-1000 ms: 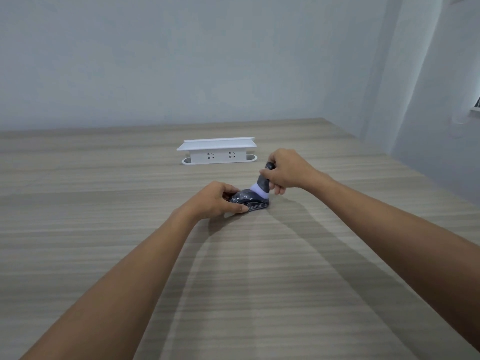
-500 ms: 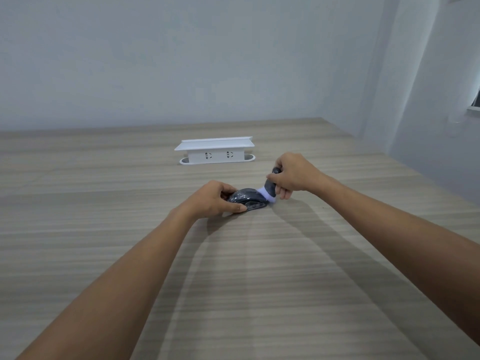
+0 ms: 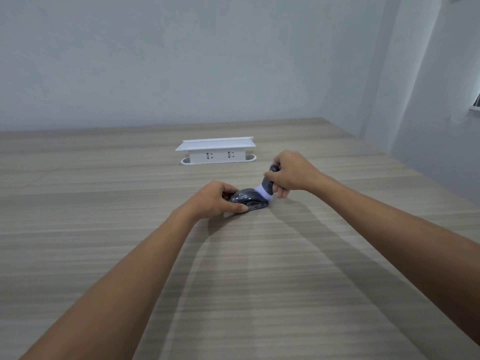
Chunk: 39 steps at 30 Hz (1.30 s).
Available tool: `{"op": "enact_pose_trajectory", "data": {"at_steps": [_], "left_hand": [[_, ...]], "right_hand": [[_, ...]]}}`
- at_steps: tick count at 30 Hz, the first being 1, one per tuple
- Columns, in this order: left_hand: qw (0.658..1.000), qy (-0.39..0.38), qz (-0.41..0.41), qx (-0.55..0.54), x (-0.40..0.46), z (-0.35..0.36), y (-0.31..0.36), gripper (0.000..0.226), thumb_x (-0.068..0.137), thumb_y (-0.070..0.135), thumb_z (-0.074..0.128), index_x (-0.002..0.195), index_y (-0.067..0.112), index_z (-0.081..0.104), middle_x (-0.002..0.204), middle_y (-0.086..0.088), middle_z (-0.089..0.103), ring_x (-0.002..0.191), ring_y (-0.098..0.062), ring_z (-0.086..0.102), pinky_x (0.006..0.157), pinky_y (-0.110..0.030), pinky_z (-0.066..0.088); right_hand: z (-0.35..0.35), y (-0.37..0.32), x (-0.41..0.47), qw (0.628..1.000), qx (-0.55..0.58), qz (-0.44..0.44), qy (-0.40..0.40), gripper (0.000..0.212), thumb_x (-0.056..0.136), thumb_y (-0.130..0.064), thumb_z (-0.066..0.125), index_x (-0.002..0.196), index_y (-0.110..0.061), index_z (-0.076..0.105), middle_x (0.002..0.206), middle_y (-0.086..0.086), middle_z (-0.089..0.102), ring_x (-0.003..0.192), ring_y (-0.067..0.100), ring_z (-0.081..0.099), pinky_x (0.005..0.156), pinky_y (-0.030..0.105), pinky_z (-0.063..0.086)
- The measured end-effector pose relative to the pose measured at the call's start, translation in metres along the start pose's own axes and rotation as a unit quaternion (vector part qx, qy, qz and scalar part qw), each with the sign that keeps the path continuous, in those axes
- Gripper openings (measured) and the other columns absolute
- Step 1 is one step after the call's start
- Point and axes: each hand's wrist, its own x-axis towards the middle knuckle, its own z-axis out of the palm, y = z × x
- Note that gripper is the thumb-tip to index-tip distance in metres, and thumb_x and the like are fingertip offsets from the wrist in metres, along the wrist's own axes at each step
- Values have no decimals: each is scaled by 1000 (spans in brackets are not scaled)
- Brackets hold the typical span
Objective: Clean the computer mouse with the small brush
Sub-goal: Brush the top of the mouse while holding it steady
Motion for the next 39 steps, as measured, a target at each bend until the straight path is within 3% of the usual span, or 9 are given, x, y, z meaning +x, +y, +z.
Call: {"op": "enact_pose_trajectory", "data": {"at_steps": [2, 6, 9, 13, 20, 25, 29, 32, 39], "left_hand": [[1000, 1, -3, 4, -1, -1, 1, 39, 76, 38, 87, 111, 22, 78, 94, 4, 80, 85, -12, 74, 77, -25, 56], [1000, 1, -3, 1, -2, 1, 2, 31, 78, 35, 86, 105, 20, 79, 83, 6, 77, 66, -2, 64, 66, -18, 46], [1000, 4, 6, 3, -3, 2, 1, 36, 78, 35, 86, 111, 21, 78, 90, 7, 80, 80, -8, 73, 74, -23, 53], [1000, 0, 7, -2, -2, 1, 0, 39, 78, 37, 86, 114, 22, 78, 97, 4, 81, 94, -17, 76, 86, -33, 58], [1000, 3, -2, 3, -4, 1, 4, 29, 80, 31, 85, 106, 20, 78, 80, 12, 75, 64, 6, 63, 62, -10, 44], [1000, 4, -1, -9, -6, 1, 5, 39, 80, 32, 85, 116, 20, 77, 99, 3, 80, 90, -11, 74, 82, -23, 55], [1000, 5, -1, -1, -5, 1, 6, 36, 80, 32, 85, 112, 20, 78, 95, 5, 80, 83, -9, 72, 77, -22, 52], [1000, 4, -3, -3, -6, 1, 6, 32, 80, 32, 85, 109, 20, 78, 94, 3, 80, 79, -8, 69, 74, -25, 53], [1000, 6, 0, -8, -7, 2, 5, 38, 80, 34, 85, 115, 21, 77, 100, 0, 81, 96, -21, 75, 85, -34, 58]], "right_hand": [[3, -9, -1, 1000, 25, -13, -2, 26, 92, -2, 55, 69, 3, 65, 62, 16, 74, 40, 17, 67, 42, 18, 50], [8, -21, -1, 999, 44, -24, -20, 21, 94, -8, 57, 80, 6, 65, 66, 16, 76, 44, 19, 69, 44, 21, 53], [3, -12, 1, 1000, 6, -13, -12, 24, 93, -3, 56, 73, 5, 67, 63, 15, 75, 42, 18, 69, 41, 19, 51], [-2, 0, 1, 1000, -11, 1, -6, 23, 91, -1, 54, 85, 18, 66, 51, 5, 71, 41, 19, 69, 40, 21, 51], [7, -14, -4, 998, 47, -38, -16, 26, 96, -12, 59, 87, 12, 64, 63, 13, 75, 45, 21, 69, 45, 23, 54], [-3, -2, 1, 1000, -12, 6, -17, 24, 92, -2, 54, 83, 15, 67, 55, 8, 73, 47, 22, 72, 42, 22, 54], [0, -10, -1, 1000, 21, -11, -18, 24, 94, -3, 55, 75, 5, 68, 60, 12, 74, 45, 21, 71, 43, 20, 52], [4, -19, -5, 998, 46, -15, -36, 18, 94, -6, 55, 80, 2, 63, 65, 15, 75, 44, 19, 69, 45, 22, 54], [-11, -7, -4, 995, -34, 59, -75, 27, 90, -2, 50, 84, 10, 72, 75, 22, 77, 66, 34, 77, 57, 29, 63]]}}
